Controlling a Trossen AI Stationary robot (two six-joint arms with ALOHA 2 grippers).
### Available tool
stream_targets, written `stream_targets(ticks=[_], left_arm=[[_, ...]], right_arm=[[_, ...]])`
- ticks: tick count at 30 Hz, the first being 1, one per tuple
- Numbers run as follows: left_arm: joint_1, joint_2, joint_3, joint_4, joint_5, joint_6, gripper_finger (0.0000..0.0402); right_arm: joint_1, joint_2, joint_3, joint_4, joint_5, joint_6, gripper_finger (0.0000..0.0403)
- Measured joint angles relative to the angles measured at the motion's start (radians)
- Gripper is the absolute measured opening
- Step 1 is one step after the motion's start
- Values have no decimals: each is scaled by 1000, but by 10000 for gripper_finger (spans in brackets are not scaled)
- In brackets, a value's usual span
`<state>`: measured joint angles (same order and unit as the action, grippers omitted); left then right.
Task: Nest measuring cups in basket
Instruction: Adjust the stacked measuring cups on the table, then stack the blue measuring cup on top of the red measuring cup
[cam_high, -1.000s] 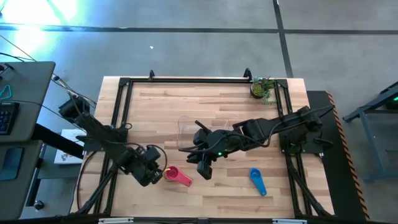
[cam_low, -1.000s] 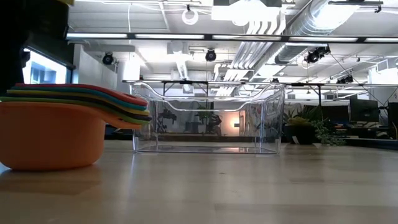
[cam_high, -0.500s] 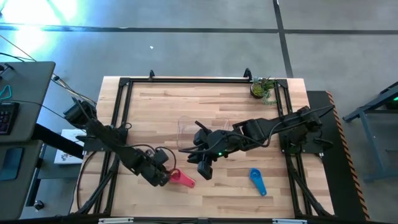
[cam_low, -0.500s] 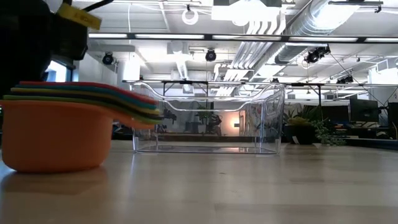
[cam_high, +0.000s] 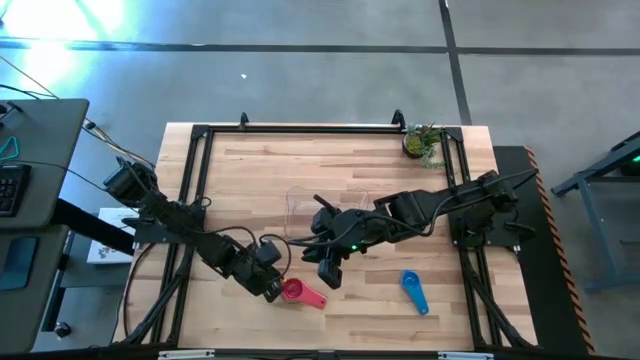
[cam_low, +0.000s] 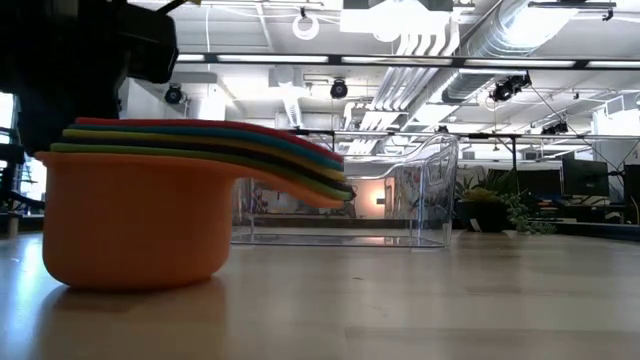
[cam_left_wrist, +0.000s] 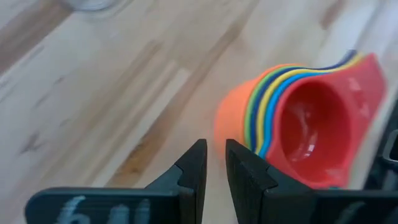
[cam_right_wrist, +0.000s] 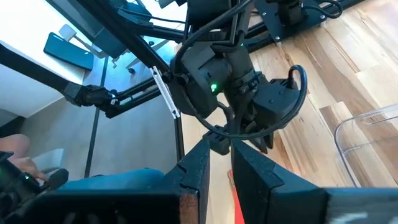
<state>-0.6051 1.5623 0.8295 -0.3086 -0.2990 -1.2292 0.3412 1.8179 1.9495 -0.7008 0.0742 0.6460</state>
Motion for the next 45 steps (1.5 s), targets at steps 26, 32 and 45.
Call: stream_targets(ticks=[26,32,45], left_arm=[[3,-290,1,87,22,248,51],[3,-409,1,93,-15,311,51],[3,-513,1,96,-49,352,51]], right_arm=[[63,-26,0,-421,102,172,58],[129,-37,0,-617,177,294,58],[311,-41,0,-869,207,616,58]])
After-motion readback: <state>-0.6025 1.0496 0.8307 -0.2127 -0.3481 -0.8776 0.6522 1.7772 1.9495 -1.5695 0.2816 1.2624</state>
